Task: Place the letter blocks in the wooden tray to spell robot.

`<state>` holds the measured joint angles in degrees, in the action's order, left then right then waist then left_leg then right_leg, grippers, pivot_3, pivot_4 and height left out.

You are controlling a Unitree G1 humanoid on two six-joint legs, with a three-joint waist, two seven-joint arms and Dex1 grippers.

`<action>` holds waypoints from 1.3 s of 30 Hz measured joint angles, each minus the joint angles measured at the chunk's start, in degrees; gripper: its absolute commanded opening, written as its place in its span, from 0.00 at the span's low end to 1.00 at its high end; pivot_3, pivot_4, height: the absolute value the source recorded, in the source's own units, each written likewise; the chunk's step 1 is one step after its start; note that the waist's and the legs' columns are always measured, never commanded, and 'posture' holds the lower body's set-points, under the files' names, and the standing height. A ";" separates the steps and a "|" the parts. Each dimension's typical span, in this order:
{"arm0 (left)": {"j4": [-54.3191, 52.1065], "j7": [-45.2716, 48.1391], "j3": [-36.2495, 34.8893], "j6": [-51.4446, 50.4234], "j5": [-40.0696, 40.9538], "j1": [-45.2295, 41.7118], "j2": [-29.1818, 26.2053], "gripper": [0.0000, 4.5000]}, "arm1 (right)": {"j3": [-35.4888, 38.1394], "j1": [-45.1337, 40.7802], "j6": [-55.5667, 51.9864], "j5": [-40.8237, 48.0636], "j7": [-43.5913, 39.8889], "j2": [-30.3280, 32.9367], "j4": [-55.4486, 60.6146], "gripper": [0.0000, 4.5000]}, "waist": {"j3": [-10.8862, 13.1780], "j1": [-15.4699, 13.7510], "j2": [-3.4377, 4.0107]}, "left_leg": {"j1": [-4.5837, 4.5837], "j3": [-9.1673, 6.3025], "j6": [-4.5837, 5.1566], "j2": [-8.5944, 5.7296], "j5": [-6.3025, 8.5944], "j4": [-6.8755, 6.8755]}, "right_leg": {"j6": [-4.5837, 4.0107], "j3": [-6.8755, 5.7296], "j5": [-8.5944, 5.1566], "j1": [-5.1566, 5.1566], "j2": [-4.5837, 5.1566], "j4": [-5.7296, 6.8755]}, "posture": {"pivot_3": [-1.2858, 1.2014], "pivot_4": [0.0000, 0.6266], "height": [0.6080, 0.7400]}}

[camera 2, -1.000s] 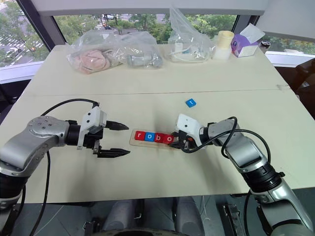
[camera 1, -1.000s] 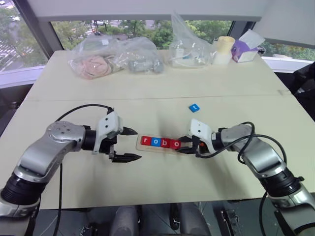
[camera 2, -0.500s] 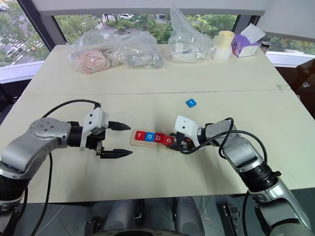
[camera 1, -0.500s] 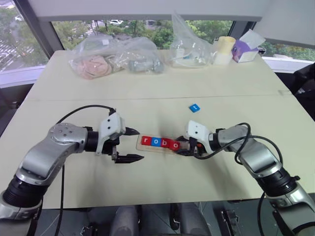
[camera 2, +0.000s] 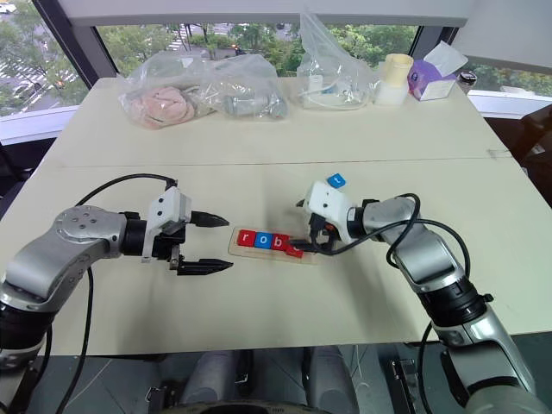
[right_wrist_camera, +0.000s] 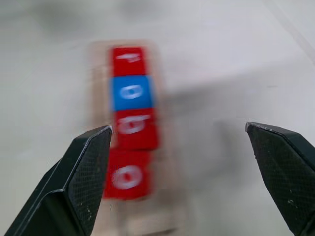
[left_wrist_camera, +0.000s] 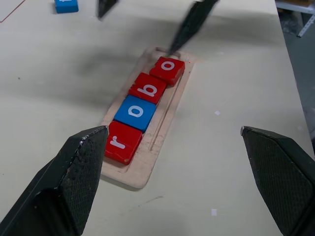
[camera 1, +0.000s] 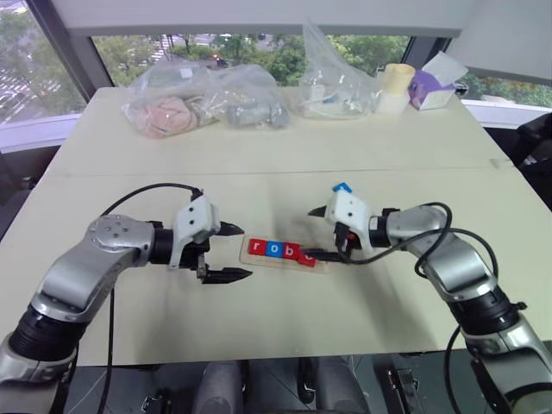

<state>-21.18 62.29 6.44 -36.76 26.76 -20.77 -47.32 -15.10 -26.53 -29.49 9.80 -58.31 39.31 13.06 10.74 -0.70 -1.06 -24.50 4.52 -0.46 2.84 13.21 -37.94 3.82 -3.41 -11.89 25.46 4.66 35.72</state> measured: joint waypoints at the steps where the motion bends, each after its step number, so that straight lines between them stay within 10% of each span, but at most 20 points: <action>1: 0.20 0.03 0.00 0.04 -0.04 0.00 0.01 1.00 | -0.02 0.69 0.08 -0.04 -0.07 0.12 0.69 0.98 | 0.00 0.02 0.00 | 0.01 0.00 0.00 0.00 0.00 0.00 | 0.00 0.00 0.00 -0.01 0.00 0.00 | 0.52 0.24 0.99; 21: 0.30 -0.22 0.77 0.22 -1.27 0.00 0.41 1.00 | -2.09 0.97 10.83 -8.90 3.77 -1.18 -7.20 0.98 | 0.00 0.10 0.00 | 0.01 -0.01 0.00 0.02 0.00 0.00 | 0.00 -0.01 0.01 -0.01 -0.02 -0.06 | 0.52 0.24 0.99; 29: 0.32 -0.58 0.75 0.20 -1.23 0.33 0.42 1.00 | 5.03 -2.34 5.78 0.69 2.97 -5.17 -6.30 0.98 | 0.00 0.07 0.00 | 0.01 0.00 0.00 0.02 0.00 0.00 | -0.02 -0.01 0.03 -0.02 -0.02 -0.05 | 0.52 0.24 0.99; 39: 8.35 -7.76 -2.85 4.16 -2.70 -7.44 7.22 1.00 | 11.84 -12.89 5.67 -4.09 19.80 -9.37 -33.03 0.98 | 0.01 0.22 -0.01 | 0.00 0.04 0.03 -0.01 0.00 0.09 | -0.22 -0.03 0.17 -0.04 -0.03 -0.13 | 0.52 0.24 0.99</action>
<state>-12.84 54.53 3.60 -32.60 24.06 -28.21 -40.11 -3.26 -39.42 -23.82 5.72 -38.52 29.94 -19.97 10.75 -0.47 -1.07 -24.50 4.56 -0.43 2.83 13.21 -37.85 3.60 -3.43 -11.72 25.42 4.62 35.59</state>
